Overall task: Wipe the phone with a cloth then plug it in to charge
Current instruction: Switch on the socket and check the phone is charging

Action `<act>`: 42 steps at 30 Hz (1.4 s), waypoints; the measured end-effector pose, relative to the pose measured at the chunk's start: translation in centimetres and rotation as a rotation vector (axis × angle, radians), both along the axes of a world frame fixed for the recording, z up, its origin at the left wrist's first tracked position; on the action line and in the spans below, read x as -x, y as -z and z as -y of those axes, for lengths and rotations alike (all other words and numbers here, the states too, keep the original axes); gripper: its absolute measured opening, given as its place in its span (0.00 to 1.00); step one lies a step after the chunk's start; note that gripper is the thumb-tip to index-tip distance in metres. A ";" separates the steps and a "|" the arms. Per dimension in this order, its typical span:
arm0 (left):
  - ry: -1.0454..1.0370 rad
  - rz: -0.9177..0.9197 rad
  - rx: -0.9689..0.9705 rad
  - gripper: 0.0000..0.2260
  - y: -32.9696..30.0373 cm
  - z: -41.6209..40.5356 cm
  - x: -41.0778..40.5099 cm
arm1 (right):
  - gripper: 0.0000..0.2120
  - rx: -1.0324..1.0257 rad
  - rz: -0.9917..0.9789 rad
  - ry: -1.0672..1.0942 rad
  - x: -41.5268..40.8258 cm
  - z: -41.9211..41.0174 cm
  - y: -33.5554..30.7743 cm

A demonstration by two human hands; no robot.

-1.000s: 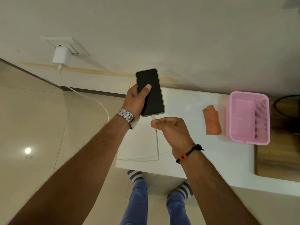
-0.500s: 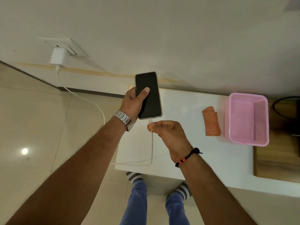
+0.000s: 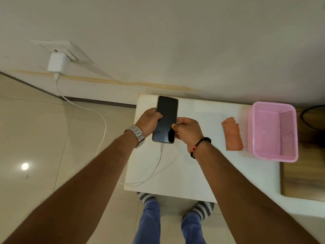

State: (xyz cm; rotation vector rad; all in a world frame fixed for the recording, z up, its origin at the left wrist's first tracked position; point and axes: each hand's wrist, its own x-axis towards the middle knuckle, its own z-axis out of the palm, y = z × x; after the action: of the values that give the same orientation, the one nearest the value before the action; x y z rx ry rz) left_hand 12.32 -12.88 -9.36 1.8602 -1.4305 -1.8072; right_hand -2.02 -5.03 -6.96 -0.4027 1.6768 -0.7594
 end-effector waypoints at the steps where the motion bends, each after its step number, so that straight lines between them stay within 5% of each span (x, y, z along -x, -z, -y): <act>1: 0.036 0.067 0.046 0.07 0.3 0.2 0.0 | 0.12 -0.016 -0.014 0.009 0.0 0.4 0.7; 16: -0.122 0.254 0.008 0.05 4.5 0.5 -1.1 | 0.13 -0.146 -0.354 -0.066 -1.6 1.7 6.1; 21: -0.144 0.321 0.065 0.14 5.2 0.5 -1.3 | 0.13 -0.165 -0.452 -0.054 -2.3 2.2 6.6; 25: -0.150 0.352 0.089 0.05 5.0 0.4 -0.9 | 0.13 -0.181 -0.507 -0.059 -2.7 2.4 6.6; 42: -0.119 0.390 0.081 0.09 5.3 0.5 -1.1 | 0.13 -0.206 -0.498 -0.024 -2.3 2.6 7.2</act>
State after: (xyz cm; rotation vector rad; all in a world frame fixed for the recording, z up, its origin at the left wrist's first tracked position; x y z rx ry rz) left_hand 13.44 -13.43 -14.65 2.2898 -1.4436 -1.3623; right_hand 0.31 -7.59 -14.20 -0.4922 2.1882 -0.4813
